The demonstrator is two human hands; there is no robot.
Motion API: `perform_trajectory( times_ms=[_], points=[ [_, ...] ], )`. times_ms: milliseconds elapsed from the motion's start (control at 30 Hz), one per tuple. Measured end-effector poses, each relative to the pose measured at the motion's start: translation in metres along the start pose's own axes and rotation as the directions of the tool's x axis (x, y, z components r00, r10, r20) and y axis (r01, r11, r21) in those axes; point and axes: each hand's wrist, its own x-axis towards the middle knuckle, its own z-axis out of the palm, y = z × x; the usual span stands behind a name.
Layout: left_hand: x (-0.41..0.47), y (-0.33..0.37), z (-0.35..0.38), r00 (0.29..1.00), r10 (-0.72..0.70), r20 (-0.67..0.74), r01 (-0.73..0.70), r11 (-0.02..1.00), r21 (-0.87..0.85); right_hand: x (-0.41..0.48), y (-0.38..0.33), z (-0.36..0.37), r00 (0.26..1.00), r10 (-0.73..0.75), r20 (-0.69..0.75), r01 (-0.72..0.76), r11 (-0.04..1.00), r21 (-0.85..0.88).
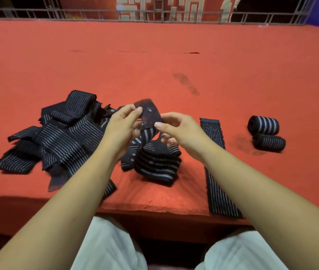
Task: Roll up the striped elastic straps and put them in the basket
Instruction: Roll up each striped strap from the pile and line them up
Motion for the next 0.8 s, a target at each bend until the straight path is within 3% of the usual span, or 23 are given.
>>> perform_trajectory(
  times_ms=[100, 233, 300, 567, 700, 800],
  points=[
    [-0.002, 0.001, 0.007, 1.000, 0.016, 0.026, -0.017, 0.999, 0.030, -0.001, -0.004, -0.004, 1.000, -0.017, -0.018, 0.015, 0.997, -0.082],
    [-0.012, -0.014, 0.007, 0.971, -0.059, 0.230, 0.009, 0.977, 0.215, -0.002, -0.013, -0.015, 0.996, 0.024, -0.090, -0.015, 0.995, 0.099],
    [-0.017, -0.021, 0.011, 0.962, -0.085, 0.260, 0.005, 0.956, 0.292, 0.000, -0.016, -0.026, 0.986, 0.037, -0.164, -0.012, 0.989, 0.149],
    [-0.021, -0.028, 0.037, 0.945, -0.072, 0.319, 0.021, 0.987, 0.161, -0.004, -0.011, -0.050, 0.948, 0.088, -0.306, -0.037, 0.985, 0.169],
    [-0.024, -0.026, 0.052, 0.924, 0.013, 0.382, -0.122, 0.957, 0.262, -0.005, -0.009, -0.057, 0.939, 0.005, -0.344, 0.033, 0.994, 0.104],
    [-0.026, -0.023, 0.065, 0.891, 0.023, 0.453, -0.225, 0.889, 0.398, -0.006, -0.013, -0.059, 0.966, -0.024, -0.258, 0.060, 0.990, 0.130]
  ],
)
